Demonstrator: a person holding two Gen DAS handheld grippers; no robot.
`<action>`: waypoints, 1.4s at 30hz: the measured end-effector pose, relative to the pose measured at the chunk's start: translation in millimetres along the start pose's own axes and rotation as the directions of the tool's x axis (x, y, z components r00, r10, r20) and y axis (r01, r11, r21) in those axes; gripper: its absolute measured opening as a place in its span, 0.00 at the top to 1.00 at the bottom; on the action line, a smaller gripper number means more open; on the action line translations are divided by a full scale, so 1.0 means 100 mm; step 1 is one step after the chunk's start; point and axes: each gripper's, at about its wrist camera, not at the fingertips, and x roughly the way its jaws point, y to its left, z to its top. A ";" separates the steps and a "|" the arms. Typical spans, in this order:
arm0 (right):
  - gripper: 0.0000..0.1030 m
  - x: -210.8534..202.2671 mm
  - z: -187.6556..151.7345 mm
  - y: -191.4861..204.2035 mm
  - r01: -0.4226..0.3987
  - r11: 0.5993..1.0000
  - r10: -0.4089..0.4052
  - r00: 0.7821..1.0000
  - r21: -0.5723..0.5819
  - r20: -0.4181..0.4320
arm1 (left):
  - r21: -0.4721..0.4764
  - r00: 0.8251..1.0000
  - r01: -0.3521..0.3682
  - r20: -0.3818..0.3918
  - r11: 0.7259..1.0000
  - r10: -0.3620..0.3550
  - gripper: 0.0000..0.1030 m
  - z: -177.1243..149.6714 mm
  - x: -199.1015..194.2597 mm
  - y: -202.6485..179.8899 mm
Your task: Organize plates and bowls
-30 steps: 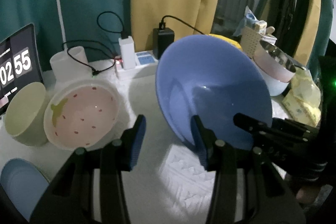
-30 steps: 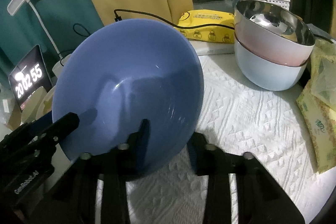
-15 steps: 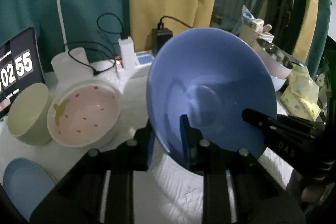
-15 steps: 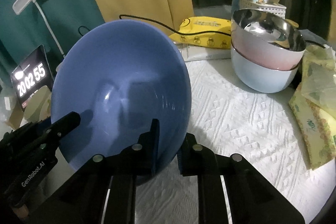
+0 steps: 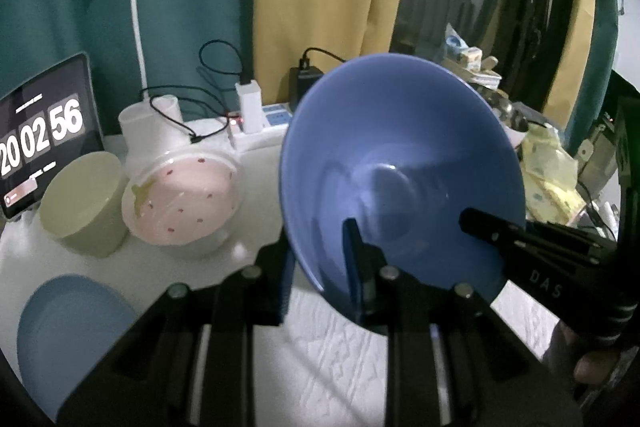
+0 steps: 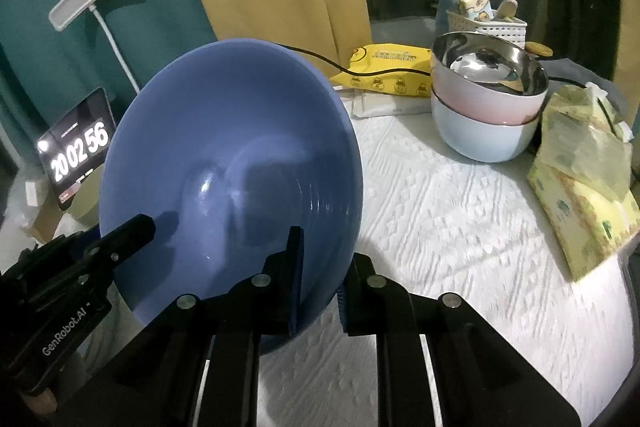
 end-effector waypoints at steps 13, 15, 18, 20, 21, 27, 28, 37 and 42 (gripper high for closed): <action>0.84 -0.35 -0.28 0.14 0.008 1.000 -0.008 1.000 0.007 -0.016 | -0.003 1.000 0.023 0.002 1.000 -0.023 0.77 -0.27 -0.41 0.02; 0.84 -0.41 -0.31 0.18 0.010 1.000 -0.010 1.000 0.005 -0.014 | -0.006 1.000 0.026 0.003 1.000 -0.026 0.77 -0.31 -0.46 0.03; 0.84 -0.49 -0.36 0.23 0.011 1.000 -0.011 1.000 0.001 -0.010 | -0.008 1.000 0.030 0.007 1.000 -0.030 0.77 -0.37 -0.54 0.06; 0.85 -0.52 -0.38 0.26 0.012 1.000 -0.012 1.000 -0.003 -0.010 | -0.013 0.999 0.031 0.007 0.999 -0.031 0.77 -0.40 -0.58 0.08; 0.84 -0.53 -0.40 0.28 0.012 1.000 -0.012 1.000 -0.006 -0.010 | -0.016 0.999 0.032 0.005 0.999 -0.032 0.77 -0.41 -0.60 0.09; 0.84 -0.58 -0.50 0.35 0.013 1.000 -0.013 0.999 -0.008 -0.029 | -0.035 0.999 0.041 -0.025 0.999 -0.042 0.77 -0.54 -0.65 0.16; 0.84 -0.58 -0.52 0.36 0.013 1.000 -0.013 0.999 -0.007 -0.036 | -0.036 0.999 0.041 -0.032 0.999 -0.042 0.77 -0.57 -0.66 0.17; 0.82 -0.54 -0.68 0.42 0.014 1.000 -0.015 0.995 -0.005 -0.103 | -0.052 0.996 0.046 -0.078 0.998 -0.050 0.77 -0.75 -0.68 0.24; 0.79 -0.54 -0.72 0.45 0.011 1.000 -0.010 0.992 0.002 -0.126 | -0.063 0.994 0.048 -0.098 0.997 -0.054 0.77 -0.82 -0.69 0.27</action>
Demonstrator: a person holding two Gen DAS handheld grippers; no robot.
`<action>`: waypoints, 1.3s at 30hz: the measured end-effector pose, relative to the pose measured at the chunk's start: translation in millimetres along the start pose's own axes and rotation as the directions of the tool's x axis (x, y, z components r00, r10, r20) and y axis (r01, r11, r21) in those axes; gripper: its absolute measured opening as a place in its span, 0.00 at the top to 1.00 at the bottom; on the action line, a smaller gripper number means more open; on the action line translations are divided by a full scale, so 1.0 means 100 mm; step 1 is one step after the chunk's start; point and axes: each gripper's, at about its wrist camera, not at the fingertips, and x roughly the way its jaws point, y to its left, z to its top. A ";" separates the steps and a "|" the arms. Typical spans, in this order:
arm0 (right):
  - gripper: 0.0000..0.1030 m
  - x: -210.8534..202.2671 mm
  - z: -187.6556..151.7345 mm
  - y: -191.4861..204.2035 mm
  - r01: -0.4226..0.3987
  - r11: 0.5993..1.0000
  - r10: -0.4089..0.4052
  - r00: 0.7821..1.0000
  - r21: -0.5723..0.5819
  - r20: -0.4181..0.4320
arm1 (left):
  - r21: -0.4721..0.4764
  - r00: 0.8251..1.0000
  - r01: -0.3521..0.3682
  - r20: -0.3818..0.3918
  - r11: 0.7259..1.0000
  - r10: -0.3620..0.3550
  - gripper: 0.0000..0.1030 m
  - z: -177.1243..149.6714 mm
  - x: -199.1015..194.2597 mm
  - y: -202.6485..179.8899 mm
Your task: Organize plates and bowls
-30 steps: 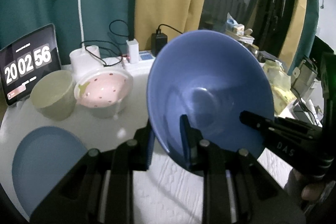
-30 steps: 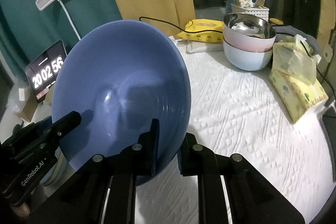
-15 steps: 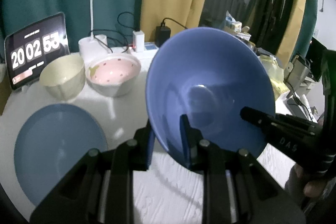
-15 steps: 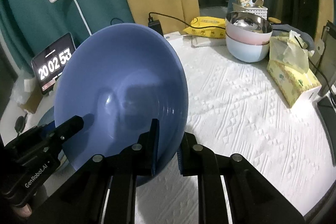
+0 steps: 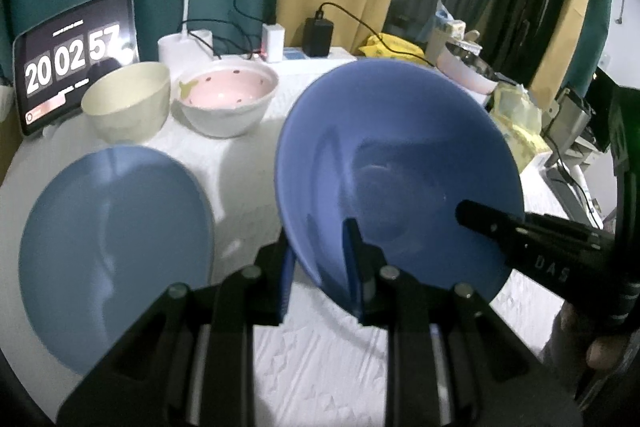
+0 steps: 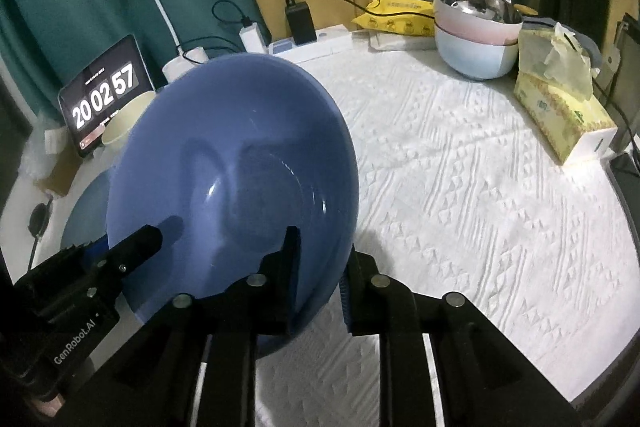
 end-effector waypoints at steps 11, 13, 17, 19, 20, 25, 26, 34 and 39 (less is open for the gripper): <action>0.58 -0.06 -0.01 0.03 -0.030 1.000 0.030 0.999 0.008 -0.019 | -0.004 1.000 0.005 -0.022 1.000 -0.005 0.76 -0.08 -0.08 0.02; 0.55 -0.06 -0.02 0.01 -0.033 0.999 0.033 0.999 0.012 -0.020 | -0.009 1.000 0.003 -0.031 1.000 -0.003 0.76 -0.08 -0.07 0.04; 0.53 -0.10 -0.01 0.01 -0.012 1.000 0.012 1.000 0.007 0.004 | -0.014 1.000 -0.002 -0.031 1.000 0.001 0.75 -0.09 -0.09 0.07; 0.52 -0.13 0.01 0.01 -0.002 1.000 0.002 1.000 0.004 0.021 | -0.017 1.000 -0.003 -0.027 1.000 0.003 0.75 -0.09 -0.11 0.08; 0.52 -0.14 0.01 0.01 -0.001 1.000 0.001 1.000 0.003 0.024 | -0.018 1.000 -0.005 -0.024 1.000 0.004 0.75 -0.09 -0.12 0.09; 0.52 -0.20 0.08 0.03 0.016 1.000 -0.015 0.999 -0.015 0.047 | -0.029 1.000 0.008 -0.012 1.000 -0.008 0.73 -0.05 -0.19 0.13; 0.52 -0.21 0.10 0.03 0.016 1.000 -0.015 0.999 -0.016 0.050 | -0.030 1.000 0.009 -0.007 0.999 -0.010 0.73 -0.04 -0.20 0.14; 0.52 -0.25 0.24 0.11 0.018 0.999 -0.015 0.997 -0.038 0.076 | -0.054 0.998 0.005 0.064 0.999 -0.001 0.64 0.08 -0.41 0.26; 0.52 -0.26 0.34 0.21 0.013 0.998 -0.007 0.996 -0.065 0.088 | -0.084 0.996 -0.004 0.090 0.996 0.012 0.57 0.19 -0.45 0.37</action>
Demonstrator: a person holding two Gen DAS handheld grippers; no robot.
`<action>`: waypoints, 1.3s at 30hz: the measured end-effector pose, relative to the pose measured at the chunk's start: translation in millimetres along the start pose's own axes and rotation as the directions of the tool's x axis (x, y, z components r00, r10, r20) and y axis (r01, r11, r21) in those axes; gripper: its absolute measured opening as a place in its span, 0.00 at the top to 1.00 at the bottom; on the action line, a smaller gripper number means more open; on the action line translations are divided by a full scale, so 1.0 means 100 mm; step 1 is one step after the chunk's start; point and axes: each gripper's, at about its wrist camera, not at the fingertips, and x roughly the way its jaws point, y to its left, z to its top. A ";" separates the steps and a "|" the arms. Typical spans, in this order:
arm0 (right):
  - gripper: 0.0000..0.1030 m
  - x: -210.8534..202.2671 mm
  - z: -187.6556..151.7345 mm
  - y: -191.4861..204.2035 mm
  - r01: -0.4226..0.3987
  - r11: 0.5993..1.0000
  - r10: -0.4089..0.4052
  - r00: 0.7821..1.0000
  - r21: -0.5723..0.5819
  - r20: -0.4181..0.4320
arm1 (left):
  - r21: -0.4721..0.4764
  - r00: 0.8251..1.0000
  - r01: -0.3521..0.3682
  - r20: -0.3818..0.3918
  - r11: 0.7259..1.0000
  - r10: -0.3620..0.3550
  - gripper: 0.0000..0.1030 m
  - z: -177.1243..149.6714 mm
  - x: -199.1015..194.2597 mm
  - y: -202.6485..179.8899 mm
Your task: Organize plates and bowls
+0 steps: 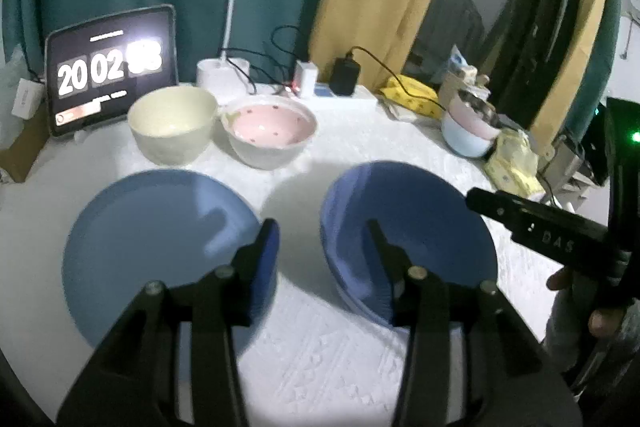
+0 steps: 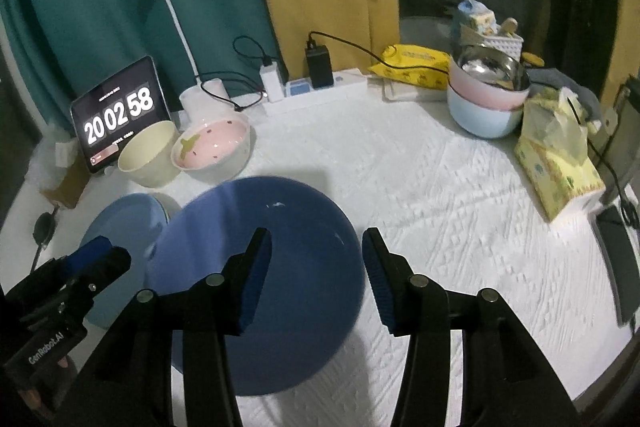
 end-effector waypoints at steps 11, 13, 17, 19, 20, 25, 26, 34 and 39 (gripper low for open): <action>0.52 0.04 0.34 0.20 -0.011 0.998 0.013 1.000 -0.066 0.029 | -0.046 0.997 -0.062 0.041 0.997 0.064 0.56 0.27 -0.01 0.30; 0.52 0.05 0.39 0.23 -0.014 0.997 0.017 0.999 -0.075 0.031 | -0.054 0.996 -0.075 0.051 0.996 0.078 0.56 0.32 -0.01 0.37; 0.52 0.08 0.52 0.37 -0.030 0.995 0.033 0.999 -0.091 0.036 | -0.068 0.993 -0.096 0.064 0.993 0.101 0.56 0.41 -0.03 0.50; 0.52 0.09 0.55 0.44 -0.042 0.994 0.045 0.998 -0.097 0.038 | -0.069 0.992 -0.104 0.070 0.992 0.109 0.56 0.45 -0.04 0.57; 0.52 0.10 0.58 0.51 -0.050 0.994 0.054 0.998 -0.101 0.040 | -0.071 0.991 -0.108 0.073 0.992 0.114 0.56 0.48 -0.04 0.61; 0.52 0.15 0.62 0.81 -0.078 0.990 0.084 0.995 -0.114 0.047 | -0.077 0.988 -0.120 0.085 0.990 0.127 0.56 0.58 -0.06 0.85; 0.52 0.16 0.62 0.86 -0.081 0.990 0.087 0.995 -0.116 0.048 | -0.079 0.988 -0.122 0.088 0.989 0.128 0.56 0.60 -0.07 0.89; 0.52 0.29 0.65 1.34 -0.101 0.988 0.107 0.993 -0.117 0.046 | -0.060 0.986 -0.129 0.094 0.990 0.134 0.56 0.70 -0.08 1.24; 0.52 0.43 0.66 1.60 -0.108 0.990 0.111 0.994 -0.089 0.024 | -0.051 0.987 -0.131 0.089 0.990 0.136 0.56 0.76 -0.04 1.46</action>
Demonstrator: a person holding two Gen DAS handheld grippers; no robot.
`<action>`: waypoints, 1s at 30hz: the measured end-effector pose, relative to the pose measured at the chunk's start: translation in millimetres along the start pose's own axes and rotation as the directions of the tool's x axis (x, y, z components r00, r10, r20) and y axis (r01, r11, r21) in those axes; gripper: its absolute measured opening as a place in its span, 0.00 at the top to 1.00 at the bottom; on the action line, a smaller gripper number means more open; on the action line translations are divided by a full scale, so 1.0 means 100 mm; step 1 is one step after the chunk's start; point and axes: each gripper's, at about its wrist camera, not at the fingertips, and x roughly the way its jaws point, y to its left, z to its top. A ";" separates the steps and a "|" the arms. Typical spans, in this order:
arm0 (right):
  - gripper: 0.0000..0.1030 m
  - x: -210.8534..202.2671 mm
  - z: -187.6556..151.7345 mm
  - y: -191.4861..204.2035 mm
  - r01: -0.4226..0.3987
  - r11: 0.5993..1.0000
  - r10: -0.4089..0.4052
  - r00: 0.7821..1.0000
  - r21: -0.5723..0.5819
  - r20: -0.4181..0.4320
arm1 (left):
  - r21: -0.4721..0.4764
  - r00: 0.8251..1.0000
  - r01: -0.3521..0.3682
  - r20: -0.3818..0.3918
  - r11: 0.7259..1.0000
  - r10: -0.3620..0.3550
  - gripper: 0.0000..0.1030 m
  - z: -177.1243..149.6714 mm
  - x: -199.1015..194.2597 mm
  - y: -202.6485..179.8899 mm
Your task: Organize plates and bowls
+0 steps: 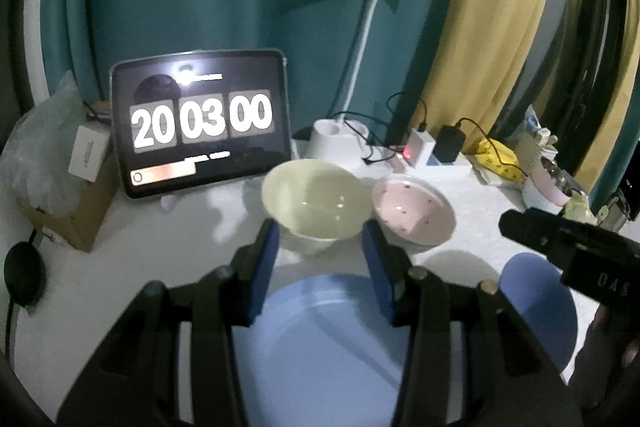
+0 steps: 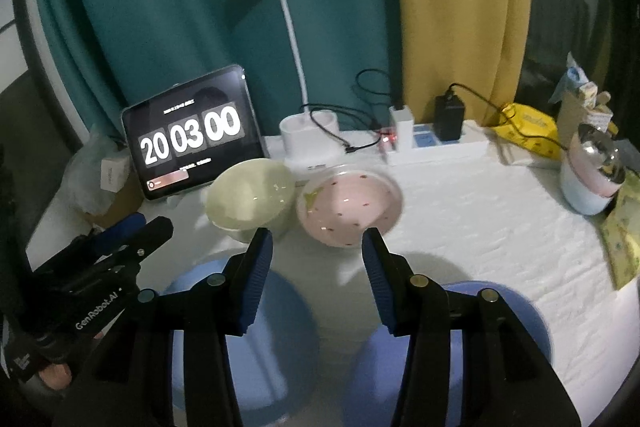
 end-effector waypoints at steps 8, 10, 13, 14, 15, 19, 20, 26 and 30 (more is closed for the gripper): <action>0.52 0.36 0.01 0.33 -0.003 0.999 0.004 0.999 0.036 -0.049 | 0.030 1.000 0.001 0.002 1.000 -0.001 0.56 0.07 0.13 0.27; 0.52 0.48 0.01 0.38 -0.007 0.999 0.011 0.997 0.053 -0.071 | 0.037 1.000 0.005 -0.001 0.999 -0.005 0.57 0.09 0.18 0.33; 0.53 0.64 0.01 0.41 -0.004 0.997 0.011 0.995 0.079 -0.096 | 0.039 1.000 0.013 -0.013 0.999 -0.013 0.57 0.09 0.27 0.39; 0.53 0.71 0.01 0.42 -0.001 0.996 0.010 0.994 0.091 -0.106 | 0.040 1.000 0.016 -0.019 0.999 -0.016 0.57 0.09 0.30 0.41; 0.53 0.76 0.02 0.42 0.002 0.995 0.009 0.994 0.097 -0.112 | 0.041 1.000 0.019 -0.025 0.999 -0.018 0.57 0.09 0.34 0.43; 0.54 1.00 0.02 0.42 0.014 0.989 0.006 0.990 0.147 -0.139 | 0.035 0.998 0.032 -0.057 0.999 -0.030 0.57 0.08 0.49 0.51; 0.54 1.06 0.03 0.42 0.018 0.987 0.005 0.989 0.160 -0.145 | 0.034 0.997 0.035 -0.064 0.999 -0.032 0.56 0.08 0.54 0.53; 0.61 1.37 0.06 0.40 0.063 0.975 -0.025 0.985 0.213 -0.173 | 0.015 0.993 0.054 -0.102 0.998 -0.052 0.57 0.08 0.74 0.62; 0.64 1.53 0.07 0.38 0.079 0.968 -0.036 0.983 0.239 -0.178 | 0.015 0.992 0.072 -0.109 0.997 -0.070 0.57 0.09 0.83 0.63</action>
